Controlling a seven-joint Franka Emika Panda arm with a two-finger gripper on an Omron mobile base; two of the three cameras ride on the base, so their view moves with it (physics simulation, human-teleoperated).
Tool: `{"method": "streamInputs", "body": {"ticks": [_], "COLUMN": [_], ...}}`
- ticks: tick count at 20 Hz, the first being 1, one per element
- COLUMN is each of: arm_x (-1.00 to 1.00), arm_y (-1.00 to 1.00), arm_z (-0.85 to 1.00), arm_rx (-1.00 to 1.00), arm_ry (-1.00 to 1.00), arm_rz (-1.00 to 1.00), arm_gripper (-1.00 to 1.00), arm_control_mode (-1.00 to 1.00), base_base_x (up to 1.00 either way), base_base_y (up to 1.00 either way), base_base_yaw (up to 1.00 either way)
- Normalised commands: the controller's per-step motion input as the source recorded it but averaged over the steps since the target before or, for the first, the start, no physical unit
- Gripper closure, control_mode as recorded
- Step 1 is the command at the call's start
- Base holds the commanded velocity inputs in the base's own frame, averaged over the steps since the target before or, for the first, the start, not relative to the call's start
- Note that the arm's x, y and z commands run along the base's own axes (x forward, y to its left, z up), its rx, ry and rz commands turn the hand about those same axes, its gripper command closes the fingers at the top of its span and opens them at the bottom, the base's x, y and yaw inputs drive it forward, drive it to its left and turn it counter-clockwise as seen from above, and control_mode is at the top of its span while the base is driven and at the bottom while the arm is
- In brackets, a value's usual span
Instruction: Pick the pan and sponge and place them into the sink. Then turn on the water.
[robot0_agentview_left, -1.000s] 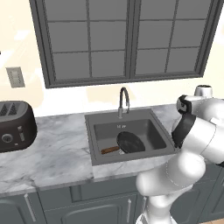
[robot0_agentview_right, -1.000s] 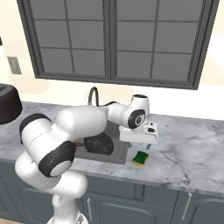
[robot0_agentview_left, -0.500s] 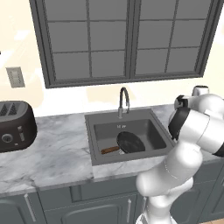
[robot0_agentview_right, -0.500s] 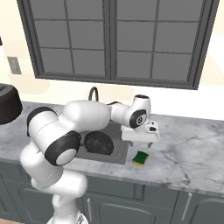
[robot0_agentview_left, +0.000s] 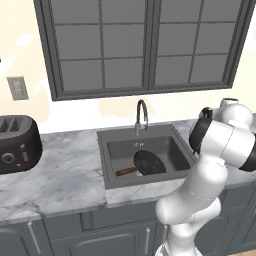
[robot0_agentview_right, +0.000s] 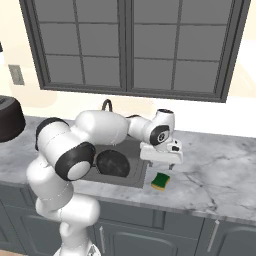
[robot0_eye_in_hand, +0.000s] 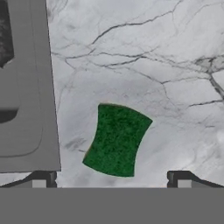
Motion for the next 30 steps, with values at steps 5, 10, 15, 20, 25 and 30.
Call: {"method": "streamInputs", "body": {"ticks": [5,10,15,20,25,30], "arm_x": [0.00,0.00,0.00,0.00,0.00,0.00], "arm_y": [0.00,-0.03,-0.02,0.00,0.00,-0.01], "arm_z": [-0.10,-0.12,-0.15,-0.16,-0.14,-0.12], "arm_rx": [0.02,0.02,0.03,0.03,0.01,0.00], "arm_ry": [0.05,0.04,0.03,0.01,0.00,0.03], "arm_rz": [-0.13,-0.11,-0.09,-0.09,-0.07,-0.05], "arm_gripper": [-1.00,-1.00,-1.00,-1.00,-1.00,-1.00], "arm_control_mode": [-1.00,-1.00,-1.00,-1.00,-1.00,-1.00], "base_base_x": [0.00,0.00,0.00,0.00,0.00,0.00], "base_base_y": [0.00,0.00,0.00,0.00,0.00,0.00], "base_base_yaw": [0.00,0.00,0.00,0.00,0.00,0.00]}}
